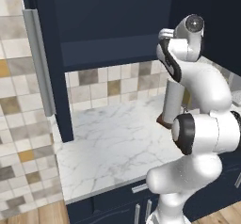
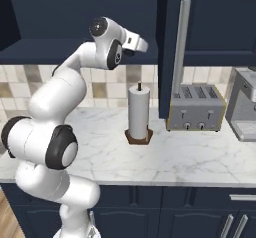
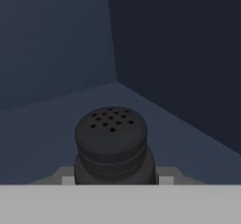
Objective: Collect the turmeric, mayonnaise, and shaker from the cabinet and place them next to the stove.
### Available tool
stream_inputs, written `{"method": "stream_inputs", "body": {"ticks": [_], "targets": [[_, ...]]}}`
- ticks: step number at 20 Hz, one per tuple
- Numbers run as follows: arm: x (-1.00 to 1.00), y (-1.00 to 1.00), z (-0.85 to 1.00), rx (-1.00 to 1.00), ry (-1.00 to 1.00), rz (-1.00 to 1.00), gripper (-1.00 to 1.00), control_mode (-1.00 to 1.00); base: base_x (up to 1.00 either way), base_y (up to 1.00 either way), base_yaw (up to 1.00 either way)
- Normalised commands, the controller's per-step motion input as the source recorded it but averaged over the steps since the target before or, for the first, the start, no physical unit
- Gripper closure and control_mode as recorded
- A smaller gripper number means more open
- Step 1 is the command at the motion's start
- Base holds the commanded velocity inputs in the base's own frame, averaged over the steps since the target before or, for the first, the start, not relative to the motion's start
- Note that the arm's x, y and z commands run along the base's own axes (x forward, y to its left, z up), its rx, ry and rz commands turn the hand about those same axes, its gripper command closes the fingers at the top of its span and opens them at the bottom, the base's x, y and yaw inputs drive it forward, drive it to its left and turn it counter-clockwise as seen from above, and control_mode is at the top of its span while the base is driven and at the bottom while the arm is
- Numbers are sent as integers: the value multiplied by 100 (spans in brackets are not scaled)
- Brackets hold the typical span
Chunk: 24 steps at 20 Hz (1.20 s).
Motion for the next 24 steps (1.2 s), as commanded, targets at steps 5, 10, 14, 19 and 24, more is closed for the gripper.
{"method": "stream_inputs", "body": {"ticks": [5,10,14,19,24], "targets": [[-100,7,17,0,-3,1,100,-100,0,0,0],[-100,11,9,-3,0,2,100,-100,0,0,0],[-100,14,0,-4,0,3,100,-100,0,0,0],[-100,26,-28,-8,0,7,100,-100,0,0,0],[-100,18,-74,-5,0,9,100,-100,0,0,0]]}}
